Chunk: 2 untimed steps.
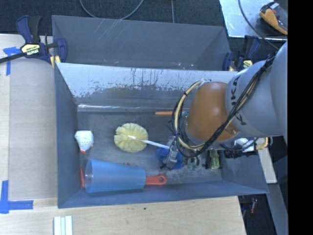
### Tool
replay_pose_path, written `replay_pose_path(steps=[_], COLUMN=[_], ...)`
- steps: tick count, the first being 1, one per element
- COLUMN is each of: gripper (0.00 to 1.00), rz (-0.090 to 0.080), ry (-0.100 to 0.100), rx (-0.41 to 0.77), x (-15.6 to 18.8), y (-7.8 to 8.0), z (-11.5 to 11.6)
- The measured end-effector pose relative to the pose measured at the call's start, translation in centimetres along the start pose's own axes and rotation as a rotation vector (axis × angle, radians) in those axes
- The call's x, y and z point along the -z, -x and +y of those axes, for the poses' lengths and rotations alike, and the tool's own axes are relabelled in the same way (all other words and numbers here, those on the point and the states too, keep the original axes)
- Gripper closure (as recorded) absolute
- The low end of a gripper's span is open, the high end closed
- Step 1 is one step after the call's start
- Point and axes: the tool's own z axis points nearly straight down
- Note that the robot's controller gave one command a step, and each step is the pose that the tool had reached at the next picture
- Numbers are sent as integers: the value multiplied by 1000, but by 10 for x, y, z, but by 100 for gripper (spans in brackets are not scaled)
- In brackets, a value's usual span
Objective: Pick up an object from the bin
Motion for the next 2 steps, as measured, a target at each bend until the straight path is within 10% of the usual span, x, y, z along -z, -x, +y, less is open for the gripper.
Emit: replay_pose_path(steps=[2], gripper=[100], rz=[-2], ry=[0], rx=[0], x=[11], y=[0], z=[0])
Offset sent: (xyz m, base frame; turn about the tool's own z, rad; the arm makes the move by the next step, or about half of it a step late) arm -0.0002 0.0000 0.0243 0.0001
